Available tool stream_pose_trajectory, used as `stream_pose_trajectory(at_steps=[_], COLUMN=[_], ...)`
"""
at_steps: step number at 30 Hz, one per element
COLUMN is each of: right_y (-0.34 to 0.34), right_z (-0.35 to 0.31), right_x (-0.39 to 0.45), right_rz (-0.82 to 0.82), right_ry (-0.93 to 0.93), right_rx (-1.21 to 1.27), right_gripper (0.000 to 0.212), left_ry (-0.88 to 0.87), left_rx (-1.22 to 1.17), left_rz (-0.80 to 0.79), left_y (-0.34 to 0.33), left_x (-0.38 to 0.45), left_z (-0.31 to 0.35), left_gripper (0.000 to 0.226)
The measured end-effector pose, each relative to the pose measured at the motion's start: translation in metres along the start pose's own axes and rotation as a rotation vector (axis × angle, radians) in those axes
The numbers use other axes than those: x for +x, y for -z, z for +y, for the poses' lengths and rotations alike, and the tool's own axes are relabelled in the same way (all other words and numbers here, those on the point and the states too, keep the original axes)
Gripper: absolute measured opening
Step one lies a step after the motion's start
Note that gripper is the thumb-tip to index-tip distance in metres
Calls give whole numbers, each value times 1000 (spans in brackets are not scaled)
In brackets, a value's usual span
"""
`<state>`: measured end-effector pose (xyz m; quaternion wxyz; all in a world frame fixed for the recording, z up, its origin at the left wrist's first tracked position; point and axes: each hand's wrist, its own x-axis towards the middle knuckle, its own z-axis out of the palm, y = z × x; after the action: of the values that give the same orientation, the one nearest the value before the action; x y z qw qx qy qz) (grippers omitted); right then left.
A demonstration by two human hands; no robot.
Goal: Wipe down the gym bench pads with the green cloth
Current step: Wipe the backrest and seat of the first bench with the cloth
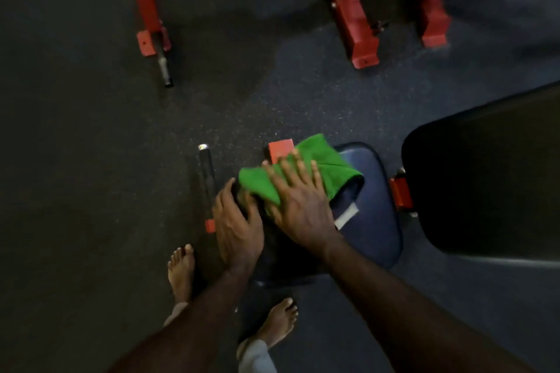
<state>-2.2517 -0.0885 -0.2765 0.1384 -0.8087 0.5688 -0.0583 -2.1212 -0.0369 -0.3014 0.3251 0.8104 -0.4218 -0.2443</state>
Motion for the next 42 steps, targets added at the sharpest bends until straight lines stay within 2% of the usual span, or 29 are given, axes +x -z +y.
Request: stream_pose_trajectory(at_steps=[1, 2, 4, 7, 8, 11, 12, 13, 14, 17, 18, 19, 22, 23, 24, 27, 28, 29, 32, 33, 34, 35, 37, 38, 39, 40, 42], right_y=[0, -1, 2, 1, -1, -2, 1, 3, 5, 5, 1, -4, -5, -3, -2, 4, 3, 1, 4, 6, 8, 9, 8, 3, -3, -11, -15], right_z=[1, 7, 16, -8, -22, -40, -35, -30, -28, -37, -44, -50, -40, -27, -17, -7, -12, -14, -3, 11, 25, 35, 38, 29, 17, 6, -4], right_x=[1, 8, 29, 51, 51, 43, 49, 59, 69, 77, 68, 55, 16, 16, 20, 19, 10, -4, -48, -54, -57, -59, -67, -74, -84, -99, -129], right_rz=[-37, -46, 13, 8, -14, -191, -256, -303, -310, -163, -113, -101, -232, -249, -227, -82, -76, -108, -215, -211, -181, -142, -26, 19, 41, 29, -53], right_ry=[169, 246, 160, -129, -95, 406, 529, 560, 502, 115, 93, 150, 608, 680, 647, 100, 37, 91, 463, 489, 431, 296, -103, -254, -326, -294, -63], right_rx=[-9, -11, -36, -67, -71, -49, -66, -85, -111, -182, -171, -128, -76, -93, -117, -98, -77, -64, -114, -158, -189, -188, -119, -83, -59, -43, -51], right_gripper=[73, 69, 57, 48, 47, 55, 59, 60, 59, 53, 49, 47, 62, 65, 66, 63, 64, 67, 78, 80, 80, 80, 75, 74, 75, 77, 82], left_ry=[30, 64, 124, 195, 188, 148, 152, 161, 176, 222, 235, 276, 512, 529, 539, 517, 523, 522, 461, 397, 322, 242, 84, 23, -40, -96, -191], left_rx=[-27, -45, -54, -53, -47, -52, -51, -51, -59, -114, -156, -225, -418, -428, -423, -425, -401, -373, -328, -303, -265, -219, -104, -63, -44, -43, -57], left_rz=[15, 26, 14, 45, 82, 172, 194, 196, 179, 133, 141, 157, 56, 45, 51, 40, 29, 9, -1, 7, 8, 7, -12, -23, -48, -76, -157], left_y=[3, 8, 13, 16, 17, 22, 23, 25, 25, 19, 17, 18, 20, 21, 21, 23, 24, 23, 23, 24, 24, 23, 19, 17, 14, 11, 1], left_x=[-5, -11, -28, -64, -74, -83, -84, -83, -83, -79, -76, -72, -68, -68, -68, -62, -61, -59, -54, -52, -51, -50, -47, -46, -45, -45, -46], left_z=[-2, -3, -2, -10, -10, -2, 1, 4, 5, 0, -1, -2, -4, -7, -11, -14, -16, -15, -11, -9, -5, -1, 8, 13, 19, 24, 32], left_gripper=[48, 49, 53, 55, 54, 44, 41, 40, 41, 46, 46, 46, 59, 61, 62, 55, 50, 46, 48, 51, 55, 59, 59, 59, 58, 57, 56])
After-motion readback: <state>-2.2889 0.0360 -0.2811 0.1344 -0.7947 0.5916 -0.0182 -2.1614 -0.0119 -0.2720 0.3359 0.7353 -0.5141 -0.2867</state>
